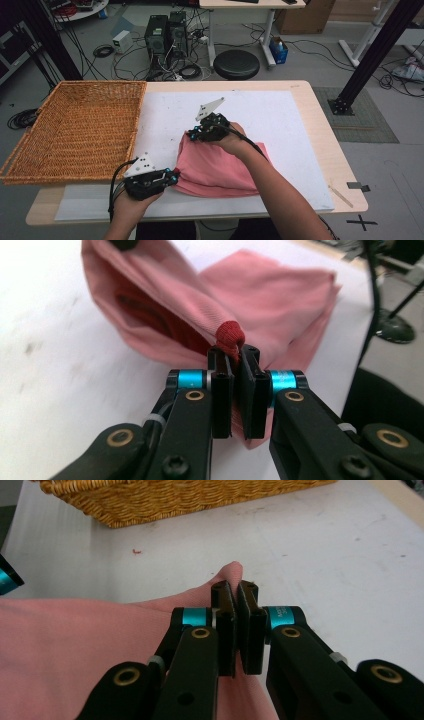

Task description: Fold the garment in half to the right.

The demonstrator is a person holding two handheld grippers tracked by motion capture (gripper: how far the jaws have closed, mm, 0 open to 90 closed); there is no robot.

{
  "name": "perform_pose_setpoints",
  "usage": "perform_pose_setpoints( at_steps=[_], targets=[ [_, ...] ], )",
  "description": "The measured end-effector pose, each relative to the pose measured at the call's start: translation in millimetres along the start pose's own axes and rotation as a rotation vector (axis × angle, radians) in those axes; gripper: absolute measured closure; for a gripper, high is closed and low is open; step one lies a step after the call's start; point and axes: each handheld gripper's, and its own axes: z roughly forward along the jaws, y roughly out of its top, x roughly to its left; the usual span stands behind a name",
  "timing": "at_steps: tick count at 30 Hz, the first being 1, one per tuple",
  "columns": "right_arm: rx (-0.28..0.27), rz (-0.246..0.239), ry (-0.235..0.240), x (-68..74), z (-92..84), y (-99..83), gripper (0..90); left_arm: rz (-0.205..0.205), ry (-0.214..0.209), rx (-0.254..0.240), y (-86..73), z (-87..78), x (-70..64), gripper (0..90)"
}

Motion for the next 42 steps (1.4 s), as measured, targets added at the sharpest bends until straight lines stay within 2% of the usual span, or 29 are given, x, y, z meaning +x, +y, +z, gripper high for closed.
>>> perform_pose_setpoints(
  at_steps=[6, 8, 11, 15, 17, 18, 19, 22, 27, 32, 33, 34, 35, 36, 37, 40, 42],
  targets=[
    [-0.027, -0.002, -0.015, -2.9, -31.1, -9.2, 87.6, 0.035, -0.096, -0.016, 23.9, 16.5, -8.4, 84.8],
    [-0.029, -0.005, -0.02, -3.3, -34.1, -11.0, 87.6, 0.041, -0.123, -0.017, 28.3, 24.2, -12.0, 84.8],
    [-0.035, 0.014, -0.041, -4.6, -52.8, -23.6, 87.6, 0.053, -0.156, -0.02, 34.3, 35.9, -17.7, 84.8],
    [-0.034, 0.036, -0.058, -4.6, -65.7, -33.3, 87.5, 0.071, -0.191, -0.018, 41.4, 51.8, -25.4, 84.8],
    [-0.042, 0.039, -0.074, -4.5, -77.1, -42.0, 87.6, 0.076, -0.214, -0.02, 45.8, 62.2, -30.1, 84.8],
    [-0.042, 0.039, -0.074, -4.5, -77.1, -42.0, 87.6, 0.08, -0.222, -0.019, 47.5, 65.6, -32.0, 84.8],
    [-0.048, 0.045, -0.082, -4.0, -85.7, -47.6, 87.5, 0.085, -0.236, -0.019, 50.5, 71.4, -35.4, 84.8],
    [-0.05, 0.052, -0.092, -4.2, -94.2, -52.9, 87.6, 0.105, -0.266, -0.01, 59.0, 85.5, -42.5, 84.8],
    [-0.066, 0.084, -0.131, -6.5, -123.9, -70.8, 87.6, 0.132, -0.315, -0.005, 75.2, 110.5, -54.1, 84.8],
    [-0.072, 0.131, -0.178, -9.6, -153.7, -91.7, 87.4, 0.174, -0.373, -0.001, 94.9, 146.0, -72.2, 84.6],
    [-0.076, 0.151, -0.222, -11.2, -167.7, -103.0, 85.1, 0.19, -0.378, -0.024, 97.9, 152.1, -76.3, 77.1],
    [-0.076, 0.151, -0.222, -11.2, -167.7, -103.0, 85.1, 0.195, -0.378, -0.054, 99.8, 156.0, -79.4, 77.1],
    [-0.085, 0.157, -0.237, -12.1, -172.0, -107.0, 81.2, 0.192, -0.366, -0.069, 103.9, 161.5, -82.2, 65.1],
    [-0.098, 0.17, -0.261, -13.2, -179.1, -113.5, 70.5, 0.178, -0.366, -0.061, 106.9, 164.5, -83.4, 52.0],
    [-0.106, 0.205, -0.286, -14.4, -188.3, -122.3, 70.2, 0.186, -0.357, -0.054, 108.5, 164.6, -83.0, 50.9],
    [-0.104, 0.217, -0.306, -14.4, -194.3, -129.5, 70.2, 0.19, -0.323, -0.049, 108.1, 158.1, -75.1, 49.8],
    [-0.092, 0.216, -0.307, -13.6, -193.3, -131.2, 70.2, 0.158, -0.286, -0.06, 103.6, 148.4, -62.9, 49.3]
  ],
)
